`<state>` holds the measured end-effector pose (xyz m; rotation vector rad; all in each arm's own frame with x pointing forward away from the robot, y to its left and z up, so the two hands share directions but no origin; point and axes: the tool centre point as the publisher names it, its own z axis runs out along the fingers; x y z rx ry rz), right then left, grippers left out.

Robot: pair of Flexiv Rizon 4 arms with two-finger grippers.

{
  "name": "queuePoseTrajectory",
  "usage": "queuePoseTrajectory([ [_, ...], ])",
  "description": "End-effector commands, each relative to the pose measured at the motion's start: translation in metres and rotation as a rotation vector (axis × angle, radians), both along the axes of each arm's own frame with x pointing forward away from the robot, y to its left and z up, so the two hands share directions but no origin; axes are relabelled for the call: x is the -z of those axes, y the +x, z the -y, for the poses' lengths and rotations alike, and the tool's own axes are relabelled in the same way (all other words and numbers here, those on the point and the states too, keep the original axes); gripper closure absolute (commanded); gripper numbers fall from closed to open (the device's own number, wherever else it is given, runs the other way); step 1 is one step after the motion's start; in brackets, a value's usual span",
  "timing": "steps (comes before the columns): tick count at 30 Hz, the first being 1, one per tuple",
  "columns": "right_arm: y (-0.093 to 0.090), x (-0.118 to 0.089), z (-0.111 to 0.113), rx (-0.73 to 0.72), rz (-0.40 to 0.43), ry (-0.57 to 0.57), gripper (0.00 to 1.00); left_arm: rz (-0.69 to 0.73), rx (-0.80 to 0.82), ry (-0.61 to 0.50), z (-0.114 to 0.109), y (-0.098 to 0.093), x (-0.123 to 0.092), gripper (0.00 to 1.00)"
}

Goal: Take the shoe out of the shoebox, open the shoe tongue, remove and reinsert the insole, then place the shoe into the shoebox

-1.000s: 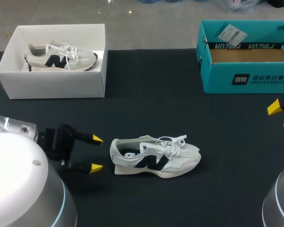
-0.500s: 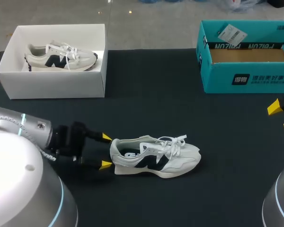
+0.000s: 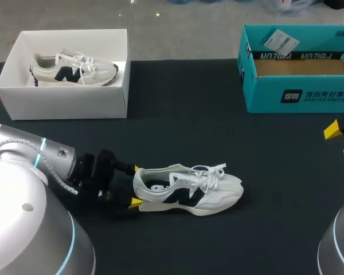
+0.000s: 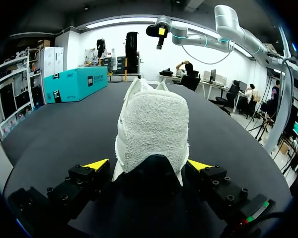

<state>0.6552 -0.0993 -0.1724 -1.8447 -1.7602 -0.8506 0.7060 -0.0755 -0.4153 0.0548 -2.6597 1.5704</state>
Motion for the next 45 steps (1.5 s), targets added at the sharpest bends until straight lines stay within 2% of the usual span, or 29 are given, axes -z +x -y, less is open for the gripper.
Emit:
queuePoseTrajectory([
  [1,-0.002,0.001,0.000,0.003,0.002,0.000,0.00,-0.004,0.003,-0.002,0.007,0.002,0.005,0.00],
  [21,-0.002,0.001,0.000,0.003,0.002,0.000,0.00,-0.016,0.023,-0.012,0.026,-0.006,0.015,0.00],
  [27,-0.002,0.001,0.000,0.003,0.002,0.000,0.00,-0.024,0.024,0.023,0.023,0.000,0.023,0.00],
  [38,-0.002,0.001,0.000,0.003,0.002,0.000,0.00,-0.045,0.084,0.058,0.007,0.006,0.015,0.00],
  [45,-0.002,0.001,0.000,0.003,0.002,0.000,0.00,-0.048,0.081,0.057,0.009,0.003,0.017,0.00],
])
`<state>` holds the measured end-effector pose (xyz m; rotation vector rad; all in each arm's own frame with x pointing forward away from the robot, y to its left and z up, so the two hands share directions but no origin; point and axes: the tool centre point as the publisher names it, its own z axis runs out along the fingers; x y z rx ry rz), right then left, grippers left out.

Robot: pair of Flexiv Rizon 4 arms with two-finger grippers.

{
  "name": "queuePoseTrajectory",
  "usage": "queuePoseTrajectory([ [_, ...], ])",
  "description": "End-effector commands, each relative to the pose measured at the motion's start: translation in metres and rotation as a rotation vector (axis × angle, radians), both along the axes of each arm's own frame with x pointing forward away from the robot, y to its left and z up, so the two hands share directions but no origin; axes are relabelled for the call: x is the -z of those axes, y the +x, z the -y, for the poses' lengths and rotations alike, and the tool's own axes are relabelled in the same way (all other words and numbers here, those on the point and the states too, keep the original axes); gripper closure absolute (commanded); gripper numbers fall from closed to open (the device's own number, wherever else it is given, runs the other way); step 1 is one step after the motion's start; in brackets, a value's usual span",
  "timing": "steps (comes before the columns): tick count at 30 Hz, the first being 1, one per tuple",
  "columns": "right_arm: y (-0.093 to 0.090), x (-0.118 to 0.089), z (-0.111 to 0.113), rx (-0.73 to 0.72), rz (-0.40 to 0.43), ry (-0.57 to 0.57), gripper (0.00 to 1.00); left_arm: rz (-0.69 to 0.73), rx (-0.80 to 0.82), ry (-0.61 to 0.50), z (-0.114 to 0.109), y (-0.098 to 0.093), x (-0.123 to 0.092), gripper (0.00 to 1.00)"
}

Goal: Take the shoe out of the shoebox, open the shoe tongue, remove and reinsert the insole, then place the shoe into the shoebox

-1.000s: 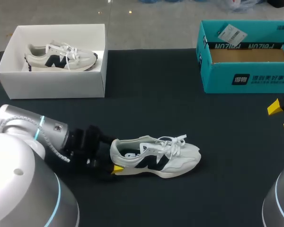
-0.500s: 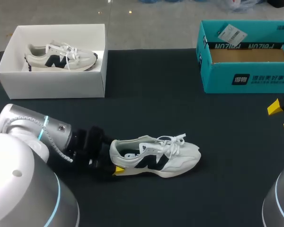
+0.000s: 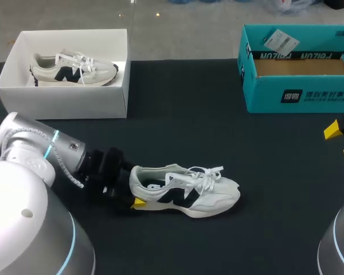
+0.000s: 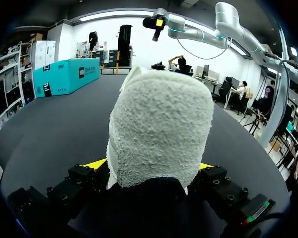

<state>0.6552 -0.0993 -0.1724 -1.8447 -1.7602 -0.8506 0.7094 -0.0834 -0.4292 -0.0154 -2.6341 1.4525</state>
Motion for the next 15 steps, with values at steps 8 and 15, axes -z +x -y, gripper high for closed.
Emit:
queuePoseTrajectory([
  [8,-0.0016,0.0007,-0.0003,0.003,0.002,0.000,0.00,0.016,-0.026,-0.009,0.0042,-0.0030,0.0032,0.11],
  [15,-0.0016,0.0007,-0.0003,0.003,0.002,0.000,0.00,0.016,-0.035,-0.023,0.0063,-0.0064,0.0027,1.00],
])
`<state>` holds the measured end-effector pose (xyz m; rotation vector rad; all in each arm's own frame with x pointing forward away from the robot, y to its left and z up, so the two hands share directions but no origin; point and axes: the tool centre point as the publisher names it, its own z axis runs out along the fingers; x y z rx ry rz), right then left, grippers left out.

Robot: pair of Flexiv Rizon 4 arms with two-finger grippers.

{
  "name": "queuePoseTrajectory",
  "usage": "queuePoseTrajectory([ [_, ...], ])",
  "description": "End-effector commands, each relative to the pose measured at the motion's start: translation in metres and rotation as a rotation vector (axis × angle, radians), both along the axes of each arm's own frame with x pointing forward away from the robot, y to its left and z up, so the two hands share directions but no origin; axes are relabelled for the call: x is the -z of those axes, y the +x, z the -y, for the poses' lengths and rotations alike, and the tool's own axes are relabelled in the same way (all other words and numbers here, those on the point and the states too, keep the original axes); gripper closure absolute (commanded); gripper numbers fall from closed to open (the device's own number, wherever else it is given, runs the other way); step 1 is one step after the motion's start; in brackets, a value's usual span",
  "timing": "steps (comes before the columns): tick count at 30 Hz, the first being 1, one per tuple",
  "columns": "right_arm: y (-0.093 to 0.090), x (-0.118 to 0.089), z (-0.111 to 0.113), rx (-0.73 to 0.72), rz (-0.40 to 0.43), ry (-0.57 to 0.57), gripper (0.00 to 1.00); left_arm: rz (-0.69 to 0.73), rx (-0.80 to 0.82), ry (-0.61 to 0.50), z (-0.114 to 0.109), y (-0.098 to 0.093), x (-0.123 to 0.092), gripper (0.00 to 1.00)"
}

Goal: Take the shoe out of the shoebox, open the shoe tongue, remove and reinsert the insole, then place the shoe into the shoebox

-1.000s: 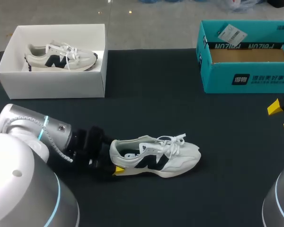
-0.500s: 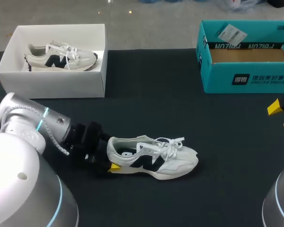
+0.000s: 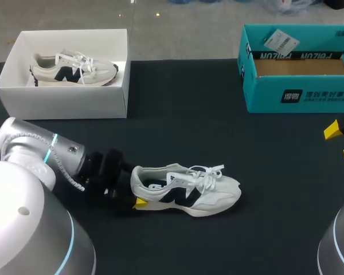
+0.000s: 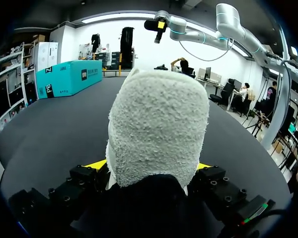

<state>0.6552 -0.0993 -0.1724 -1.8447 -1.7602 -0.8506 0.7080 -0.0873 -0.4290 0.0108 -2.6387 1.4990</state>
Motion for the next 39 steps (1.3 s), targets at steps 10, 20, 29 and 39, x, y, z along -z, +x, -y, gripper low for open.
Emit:
queuePoseTrajectory([
  [10,-0.002,0.001,0.000,0.003,0.002,0.000,0.00,-0.018,0.002,-0.008,0.002,-0.006,0.003,1.00],
  [20,-0.002,0.001,0.000,0.003,0.002,0.000,0.00,-0.018,0.002,-0.008,0.002,-0.006,0.003,1.00],
  [29,-0.002,0.001,0.000,0.003,0.002,0.000,0.00,-0.018,0.002,-0.008,0.002,-0.006,0.003,1.00],
  [39,-0.008,0.004,-0.016,0.001,0.016,-0.051,0.00,-0.018,0.002,-0.008,0.002,-0.006,0.003,1.00],
])
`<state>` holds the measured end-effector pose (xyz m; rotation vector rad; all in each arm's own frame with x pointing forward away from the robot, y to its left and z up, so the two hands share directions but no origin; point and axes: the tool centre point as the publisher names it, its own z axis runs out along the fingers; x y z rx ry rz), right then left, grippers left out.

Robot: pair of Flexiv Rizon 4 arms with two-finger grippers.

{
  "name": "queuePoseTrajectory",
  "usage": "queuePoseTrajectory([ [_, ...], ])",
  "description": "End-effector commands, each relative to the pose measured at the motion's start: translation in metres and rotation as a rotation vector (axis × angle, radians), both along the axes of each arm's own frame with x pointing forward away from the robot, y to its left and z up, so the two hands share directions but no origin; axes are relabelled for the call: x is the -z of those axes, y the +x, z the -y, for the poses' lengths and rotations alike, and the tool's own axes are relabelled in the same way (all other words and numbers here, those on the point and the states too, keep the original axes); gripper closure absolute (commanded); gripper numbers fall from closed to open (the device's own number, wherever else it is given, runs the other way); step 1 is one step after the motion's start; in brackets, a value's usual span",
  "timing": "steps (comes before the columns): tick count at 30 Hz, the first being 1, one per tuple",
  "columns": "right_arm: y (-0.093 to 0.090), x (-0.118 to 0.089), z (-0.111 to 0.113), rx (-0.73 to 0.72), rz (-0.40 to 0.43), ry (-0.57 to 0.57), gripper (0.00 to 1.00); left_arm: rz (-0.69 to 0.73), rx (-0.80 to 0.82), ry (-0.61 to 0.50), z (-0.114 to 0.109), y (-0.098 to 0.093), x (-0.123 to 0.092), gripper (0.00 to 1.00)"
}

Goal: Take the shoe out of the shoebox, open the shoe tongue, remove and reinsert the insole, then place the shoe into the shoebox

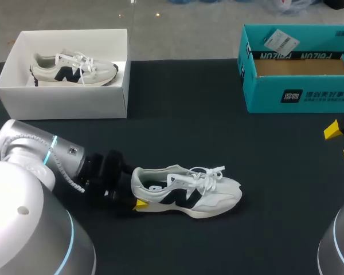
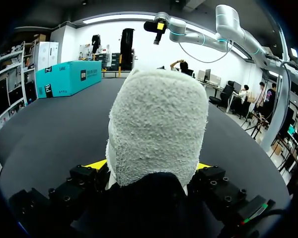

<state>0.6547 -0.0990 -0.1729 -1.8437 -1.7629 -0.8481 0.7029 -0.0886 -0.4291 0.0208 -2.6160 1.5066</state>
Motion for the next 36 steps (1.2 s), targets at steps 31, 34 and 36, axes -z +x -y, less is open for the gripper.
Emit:
queuePoseTrajectory([
  [31,-0.048,0.064,-0.139,0.162,0.067,-0.504,0.00,-0.001,0.000,0.003,0.001,-0.001,0.003,1.00],
  [34,-0.048,0.064,-0.139,0.162,0.067,-0.504,0.00,-0.001,0.000,0.003,0.001,-0.001,0.003,1.00],
  [36,-0.047,0.073,-0.149,0.139,0.071,-0.532,0.00,-0.001,0.000,0.003,0.001,-0.001,0.003,1.00],
])
